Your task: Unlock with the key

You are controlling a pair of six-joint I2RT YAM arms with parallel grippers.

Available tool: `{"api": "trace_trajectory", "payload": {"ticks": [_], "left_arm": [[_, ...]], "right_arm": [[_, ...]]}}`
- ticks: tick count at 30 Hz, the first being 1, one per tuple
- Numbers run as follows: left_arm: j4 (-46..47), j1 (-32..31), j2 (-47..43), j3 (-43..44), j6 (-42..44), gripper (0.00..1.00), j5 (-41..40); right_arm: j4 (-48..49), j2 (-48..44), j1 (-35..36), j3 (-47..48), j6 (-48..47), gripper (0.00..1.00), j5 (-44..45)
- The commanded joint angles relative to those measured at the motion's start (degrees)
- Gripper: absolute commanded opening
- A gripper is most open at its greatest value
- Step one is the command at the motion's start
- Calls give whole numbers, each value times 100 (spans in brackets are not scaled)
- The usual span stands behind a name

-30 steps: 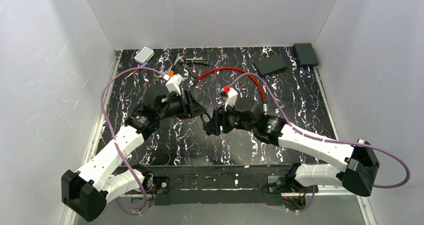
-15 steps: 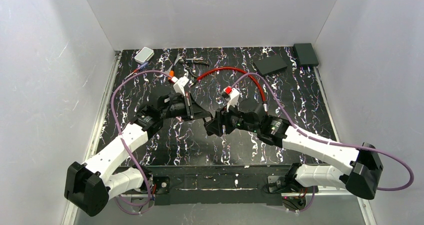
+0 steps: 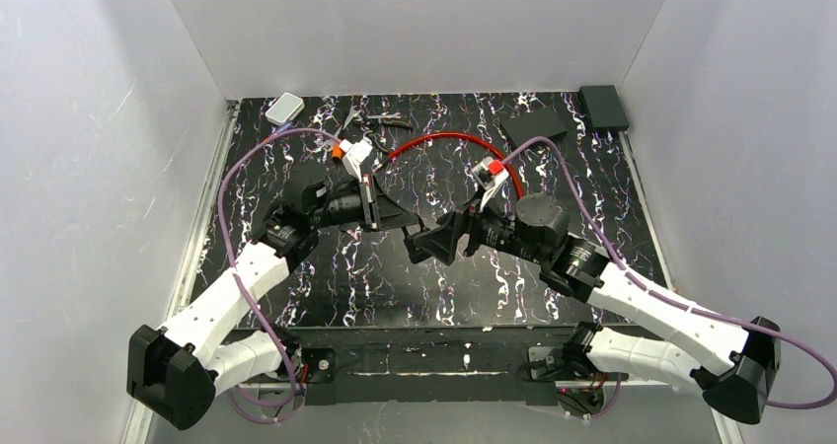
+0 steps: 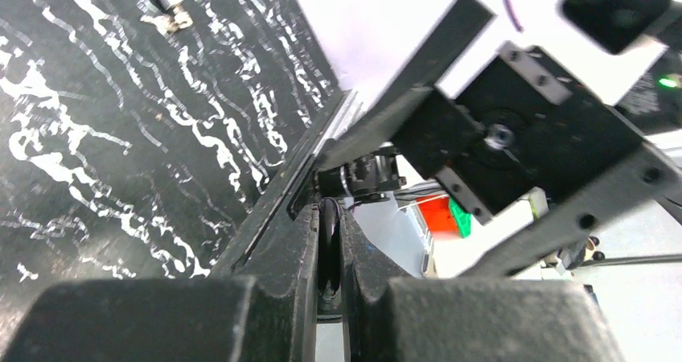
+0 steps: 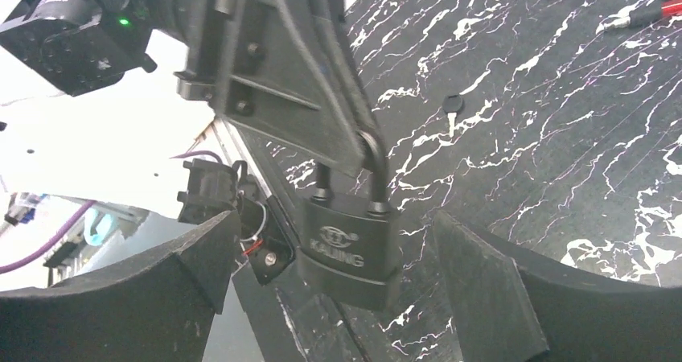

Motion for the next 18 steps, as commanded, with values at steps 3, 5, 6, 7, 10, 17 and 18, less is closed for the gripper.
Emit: {"api": "trace_trajectory", "payload": {"ticks": [3, 5, 6, 7, 10, 17, 18], "left_arm": [[1024, 74, -322, 691, -556, 0, 728], [1148, 76, -306, 795, -656, 0, 808], [1207, 76, -293, 834, -716, 0, 863], [1264, 76, -281, 878, -760, 0, 906], [1364, 76, -239, 957, -849, 0, 1040], [1432, 76, -151, 960, -898, 0, 1124], [1436, 75, -141, 949, -888, 0, 1103]], "right_arm": [[489, -19, -311, -69, 520, 96, -878], [711, 17, -325, -107, 646, 92, -1203], [808, 38, -329, -108, 701, 90, -1332], [885, 62, -330, -104, 754, 87, -1428], [1017, 86, -330, -82, 846, 72, -1474], [1285, 35, -330, -58, 976, 27, -1467], [1287, 28, -330, -49, 1001, 20, -1471]]}}
